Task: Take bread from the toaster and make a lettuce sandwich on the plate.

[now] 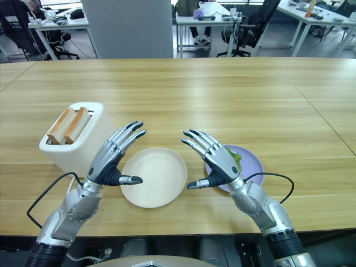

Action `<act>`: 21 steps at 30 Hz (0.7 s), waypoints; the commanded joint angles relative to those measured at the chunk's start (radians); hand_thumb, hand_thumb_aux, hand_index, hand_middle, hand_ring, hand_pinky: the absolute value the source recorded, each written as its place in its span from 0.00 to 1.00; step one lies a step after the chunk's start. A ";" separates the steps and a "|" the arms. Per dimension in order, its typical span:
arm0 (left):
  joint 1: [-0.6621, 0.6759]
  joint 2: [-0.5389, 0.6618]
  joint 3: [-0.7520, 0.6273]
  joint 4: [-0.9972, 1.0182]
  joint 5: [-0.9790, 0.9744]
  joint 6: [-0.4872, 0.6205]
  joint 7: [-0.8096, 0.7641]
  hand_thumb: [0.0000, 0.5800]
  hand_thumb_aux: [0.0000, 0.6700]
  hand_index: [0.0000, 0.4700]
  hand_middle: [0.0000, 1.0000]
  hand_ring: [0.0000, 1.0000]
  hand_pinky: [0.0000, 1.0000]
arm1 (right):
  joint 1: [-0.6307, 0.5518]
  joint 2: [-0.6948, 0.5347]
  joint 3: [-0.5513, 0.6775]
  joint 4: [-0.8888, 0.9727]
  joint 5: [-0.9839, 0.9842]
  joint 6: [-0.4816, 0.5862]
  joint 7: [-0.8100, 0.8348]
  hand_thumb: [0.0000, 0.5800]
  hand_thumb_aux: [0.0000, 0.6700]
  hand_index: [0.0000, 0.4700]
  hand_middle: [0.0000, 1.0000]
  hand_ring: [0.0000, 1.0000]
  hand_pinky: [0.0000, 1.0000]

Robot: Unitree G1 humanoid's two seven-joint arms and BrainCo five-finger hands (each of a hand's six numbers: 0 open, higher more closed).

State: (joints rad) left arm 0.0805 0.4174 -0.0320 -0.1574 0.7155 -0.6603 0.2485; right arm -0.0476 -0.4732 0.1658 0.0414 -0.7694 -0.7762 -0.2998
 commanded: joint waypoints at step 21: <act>-0.196 0.480 0.268 0.064 0.219 0.824 -0.636 0.00 0.00 0.00 0.00 0.00 0.00 | -0.033 -0.005 0.037 0.024 0.000 -0.001 0.007 0.00 0.00 0.00 0.00 0.00 0.00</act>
State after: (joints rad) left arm -0.1082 0.8871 0.2832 -0.1501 0.9359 0.1564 -0.3657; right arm -0.0769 -0.4732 0.1972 0.0575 -0.7708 -0.7765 -0.3006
